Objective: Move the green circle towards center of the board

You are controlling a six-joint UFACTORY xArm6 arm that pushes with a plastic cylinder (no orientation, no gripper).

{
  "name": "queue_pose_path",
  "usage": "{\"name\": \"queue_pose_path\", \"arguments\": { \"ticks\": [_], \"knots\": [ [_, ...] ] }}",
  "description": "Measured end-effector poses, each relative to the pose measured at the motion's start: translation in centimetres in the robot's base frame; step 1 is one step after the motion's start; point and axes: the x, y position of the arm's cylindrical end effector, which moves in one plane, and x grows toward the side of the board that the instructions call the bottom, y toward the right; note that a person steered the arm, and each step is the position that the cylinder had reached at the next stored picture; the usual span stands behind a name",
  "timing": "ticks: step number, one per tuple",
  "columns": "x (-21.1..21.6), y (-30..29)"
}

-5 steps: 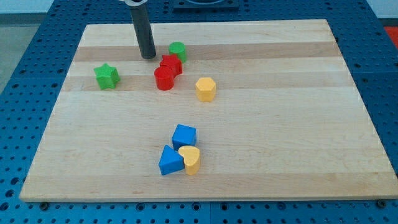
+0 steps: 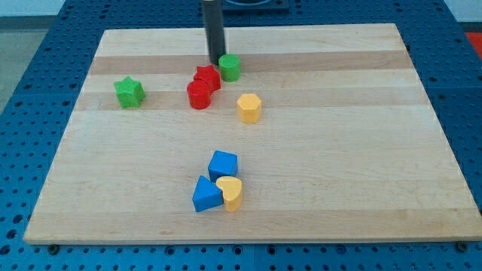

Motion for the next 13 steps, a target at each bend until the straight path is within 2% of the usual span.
{"name": "queue_pose_path", "arguments": {
  "ticks": [2, 3, 4, 6, 9, 10, 12, 13],
  "knots": [
    [0.5, 8.2],
    [0.3, 8.3],
    [-1.9, 7.5],
    [0.0, 0.4],
    [1.0, -2.4],
    [1.3, -2.0],
    [1.3, 4.3],
    [1.2, 5.5]
  ]
}}
